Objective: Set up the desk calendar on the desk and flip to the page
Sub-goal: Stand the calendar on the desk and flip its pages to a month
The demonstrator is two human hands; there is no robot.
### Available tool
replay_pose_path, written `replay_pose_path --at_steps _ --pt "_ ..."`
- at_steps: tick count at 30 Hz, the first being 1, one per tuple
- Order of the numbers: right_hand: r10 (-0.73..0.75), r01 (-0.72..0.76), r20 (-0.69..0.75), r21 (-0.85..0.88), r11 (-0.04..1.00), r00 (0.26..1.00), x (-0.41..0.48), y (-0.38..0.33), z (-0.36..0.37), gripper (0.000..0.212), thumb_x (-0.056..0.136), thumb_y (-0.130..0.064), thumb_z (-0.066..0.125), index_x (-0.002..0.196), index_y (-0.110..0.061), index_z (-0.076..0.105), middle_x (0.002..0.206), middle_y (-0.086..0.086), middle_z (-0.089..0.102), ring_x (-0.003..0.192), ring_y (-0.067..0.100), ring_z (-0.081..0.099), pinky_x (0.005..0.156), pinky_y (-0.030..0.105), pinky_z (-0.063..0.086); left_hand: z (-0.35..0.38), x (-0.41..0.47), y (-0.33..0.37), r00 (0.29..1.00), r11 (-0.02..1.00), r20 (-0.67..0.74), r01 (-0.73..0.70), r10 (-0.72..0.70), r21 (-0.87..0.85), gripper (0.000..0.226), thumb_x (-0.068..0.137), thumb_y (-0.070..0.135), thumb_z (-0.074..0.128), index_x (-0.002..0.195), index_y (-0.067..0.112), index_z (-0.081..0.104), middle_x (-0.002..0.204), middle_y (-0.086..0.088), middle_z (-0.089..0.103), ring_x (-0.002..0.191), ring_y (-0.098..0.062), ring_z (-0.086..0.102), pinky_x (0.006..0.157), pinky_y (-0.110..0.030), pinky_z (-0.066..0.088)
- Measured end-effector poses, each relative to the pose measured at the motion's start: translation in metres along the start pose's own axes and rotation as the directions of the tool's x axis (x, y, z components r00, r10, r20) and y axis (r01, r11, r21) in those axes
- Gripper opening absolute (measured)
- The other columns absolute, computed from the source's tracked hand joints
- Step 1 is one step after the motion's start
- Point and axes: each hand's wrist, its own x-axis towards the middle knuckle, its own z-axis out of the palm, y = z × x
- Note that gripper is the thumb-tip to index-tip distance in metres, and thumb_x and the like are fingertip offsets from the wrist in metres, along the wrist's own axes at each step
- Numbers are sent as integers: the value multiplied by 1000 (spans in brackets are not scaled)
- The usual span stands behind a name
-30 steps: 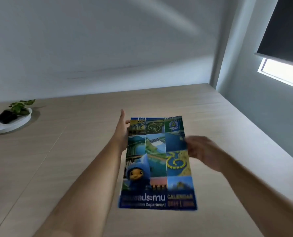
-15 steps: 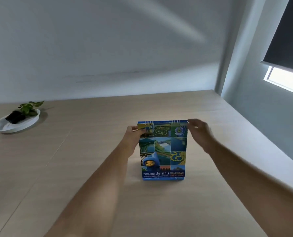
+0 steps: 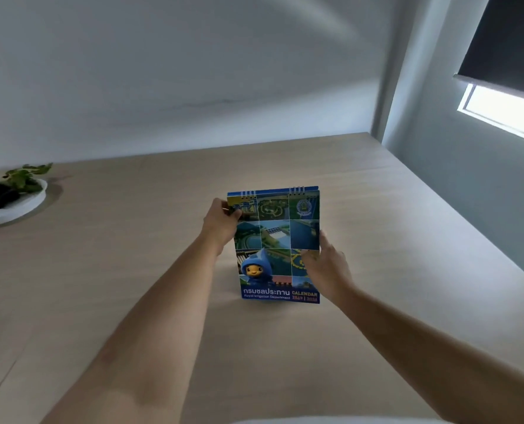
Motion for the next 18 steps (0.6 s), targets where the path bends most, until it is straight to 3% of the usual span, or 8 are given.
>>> replay_pose_path --at_steps 3,5,8,10,11,13,15,18 --pt "39 -38 -73 17 999 997 -3 1 1 35 91 -27 51 123 -13 48 102 3 56 91 20 49 72 29 39 -2 -2 3 1000 1000 8 -11 11 12 27 96 16 51 120 4 46 125 -15 58 116 -29 56 80 -33 44" --pt "81 -78 -82 40 996 993 2 2 -3 25 92 -26 52 109 -8 54 101 10 63 83 22 53 63 29 40 -4 0 1 999 1000 39 11 -11 -4 21 95 17 53 113 8 47 125 -15 59 114 -29 57 86 -37 49" --pt "141 -165 92 366 916 986 13 -7 -30 23 92 -12 54 115 -9 55 85 15 67 59 21 57 51 26 45 -16 2 2 972 980 214 136 -102 -148 16 95 26 54 102 12 49 131 -19 58 107 -26 60 95 -42 49" --pt "68 -168 190 585 793 979 18 -21 -64 30 91 -9 55 117 -22 57 81 6 68 51 14 63 46 22 52 -26 4 5 910 915 398 254 -116 -313 43 95 47 45 115 10 53 129 -18 60 103 -24 63 92 -35 53" --pt "3 -142 213 642 753 977 21 -31 -82 23 92 -14 54 110 -25 63 81 0 69 52 9 66 46 19 53 -30 5 10 903 898 417 268 -108 -348 49 96 52 36 116 12 55 119 -13 65 97 -20 63 82 -27 57" --pt "-103 -153 278 760 632 955 31 -54 -111 30 93 -35 47 89 -22 73 83 -3 71 64 7 70 54 19 55 -30 5 16 909 872 403 277 -103 -403 40 99 45 31 104 17 58 95 -5 64 82 -15 59 60 -22 53" --pt "-136 -167 291 808 565 947 50 -80 -127 44 90 -48 41 95 -15 70 99 3 72 90 14 69 74 30 53 -21 2 19 918 875 378 281 -124 -395 24 95 28 39 99 13 58 92 -4 64 85 -19 57 70 -29 46" --pt "-138 -126 268 768 627 953 81 -108 -131 54 90 -51 41 128 -13 50 132 3 59 122 19 53 96 41 41 -7 0 15 945 946 285 230 -160 -230 19 92 11 49 111 11 50 104 -4 65 103 -23 56 92 -39 42"
